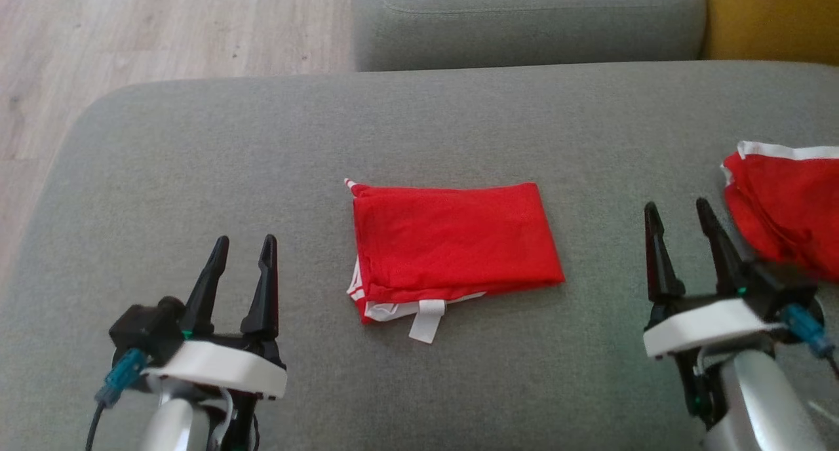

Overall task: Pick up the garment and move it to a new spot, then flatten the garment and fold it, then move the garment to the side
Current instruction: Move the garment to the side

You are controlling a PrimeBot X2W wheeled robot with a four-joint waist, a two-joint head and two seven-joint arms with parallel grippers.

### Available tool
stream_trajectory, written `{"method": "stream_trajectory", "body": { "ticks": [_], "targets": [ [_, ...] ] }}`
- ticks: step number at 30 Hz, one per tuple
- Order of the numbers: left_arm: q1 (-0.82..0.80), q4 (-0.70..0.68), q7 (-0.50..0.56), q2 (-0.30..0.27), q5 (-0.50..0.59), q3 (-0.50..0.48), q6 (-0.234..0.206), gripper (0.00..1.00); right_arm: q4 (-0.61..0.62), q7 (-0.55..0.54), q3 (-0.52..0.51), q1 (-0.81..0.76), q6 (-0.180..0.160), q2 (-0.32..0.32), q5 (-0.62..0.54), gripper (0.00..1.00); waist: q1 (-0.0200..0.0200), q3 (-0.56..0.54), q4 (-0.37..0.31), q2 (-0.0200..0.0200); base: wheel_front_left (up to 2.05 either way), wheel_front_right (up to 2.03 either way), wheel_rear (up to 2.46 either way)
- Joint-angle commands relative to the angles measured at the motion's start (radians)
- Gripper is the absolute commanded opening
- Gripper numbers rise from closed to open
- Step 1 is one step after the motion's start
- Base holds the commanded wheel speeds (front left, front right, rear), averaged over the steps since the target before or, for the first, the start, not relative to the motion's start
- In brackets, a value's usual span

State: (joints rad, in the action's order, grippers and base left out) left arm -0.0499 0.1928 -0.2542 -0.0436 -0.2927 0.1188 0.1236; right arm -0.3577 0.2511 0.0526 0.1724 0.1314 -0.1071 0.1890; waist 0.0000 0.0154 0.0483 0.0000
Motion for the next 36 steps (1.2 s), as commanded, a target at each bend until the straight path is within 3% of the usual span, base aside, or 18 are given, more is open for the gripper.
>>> {"method": "stream_trajectory", "body": {
  "ticks": [1,16,27,36],
  "targets": [
    [-0.037,-0.029,-0.008,-0.007,0.005,-0.029,0.002,1.0,0.042,0.011,0.01,0.016,-0.001,0.007,-0.01,1.0,0.0,0.004,-0.007,0.0,0.0,0.0,0.0],
    [-0.072,-0.033,-0.008,-0.007,-0.012,-0.005,0.004,1.0,0.055,-0.063,-0.018,0.019,-0.001,0.046,-0.099,1.0,0.0,0.076,0.027,0.0,0.0,0.0,0.0],
    [-0.16,-0.022,-0.008,-0.007,-0.02,0.049,0.006,1.0,-0.073,-0.161,0.031,0.133,-0.001,0.048,-0.08,1.0,0.0,0.197,0.109,0.0,0.0,0.0,0.0],
    [-0.191,-0.021,-0.008,-0.007,-0.041,0.089,0.006,1.0,-0.208,-0.223,0.038,0.191,-0.001,0.048,-0.036,1.0,0.0,0.223,0.153,0.0,0.0,0.0,0.0]
  ]
}}
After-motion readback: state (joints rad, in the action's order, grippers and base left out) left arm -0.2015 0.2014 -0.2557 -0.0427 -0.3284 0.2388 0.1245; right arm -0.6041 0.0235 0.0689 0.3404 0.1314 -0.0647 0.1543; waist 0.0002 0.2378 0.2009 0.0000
